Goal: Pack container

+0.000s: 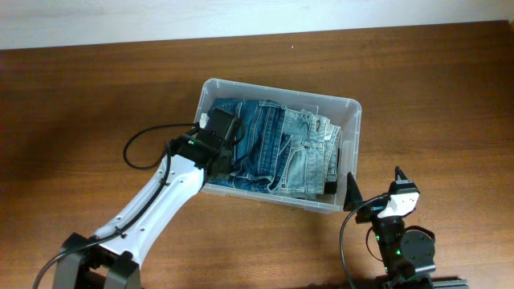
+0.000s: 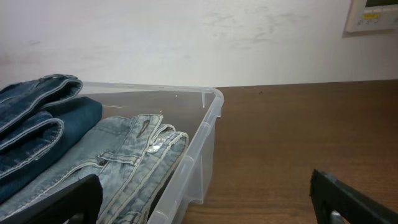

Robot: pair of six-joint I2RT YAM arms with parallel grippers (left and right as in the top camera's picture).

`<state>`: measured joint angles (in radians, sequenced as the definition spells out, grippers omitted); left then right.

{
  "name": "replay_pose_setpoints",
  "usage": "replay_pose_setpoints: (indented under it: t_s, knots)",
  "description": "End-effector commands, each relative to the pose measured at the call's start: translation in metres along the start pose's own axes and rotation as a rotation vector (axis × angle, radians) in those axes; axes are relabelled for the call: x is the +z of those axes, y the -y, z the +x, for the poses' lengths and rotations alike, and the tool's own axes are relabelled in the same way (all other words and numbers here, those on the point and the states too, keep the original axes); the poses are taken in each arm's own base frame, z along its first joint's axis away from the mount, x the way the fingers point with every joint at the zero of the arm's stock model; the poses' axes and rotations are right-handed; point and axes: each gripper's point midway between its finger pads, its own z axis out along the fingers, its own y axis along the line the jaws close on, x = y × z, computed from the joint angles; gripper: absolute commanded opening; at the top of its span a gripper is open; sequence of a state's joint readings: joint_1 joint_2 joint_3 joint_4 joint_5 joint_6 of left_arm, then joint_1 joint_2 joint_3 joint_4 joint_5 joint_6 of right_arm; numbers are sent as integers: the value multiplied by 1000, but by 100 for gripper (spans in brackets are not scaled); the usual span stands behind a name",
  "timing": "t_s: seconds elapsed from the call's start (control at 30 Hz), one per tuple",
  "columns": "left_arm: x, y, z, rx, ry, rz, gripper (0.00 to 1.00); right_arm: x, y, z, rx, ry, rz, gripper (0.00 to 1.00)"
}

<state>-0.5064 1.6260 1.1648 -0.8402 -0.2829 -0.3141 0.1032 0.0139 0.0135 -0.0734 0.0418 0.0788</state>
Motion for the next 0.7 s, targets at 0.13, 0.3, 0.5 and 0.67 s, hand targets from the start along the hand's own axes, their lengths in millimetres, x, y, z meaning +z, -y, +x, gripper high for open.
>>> replay_pose_setpoints:
  t_s: [0.13, 0.3, 0.5, 0.67]
  knots:
    - [-6, 24, 10, 5, -79, 123, 1, 0, 5, 2, 4, 3, 24, 98]
    - [-55, 27, -39, -30, 72, 184, 1, 0, 5, 2, 4, 3, 24, 99]
    - [-92, 33, -83, -63, 234, 240, 1, 0, 5, 2, 4, 3, 24, 98]
    - [-96, 47, -101, -67, 303, 294, 0, 0, 5, 2, 4, 3, 24, 98]
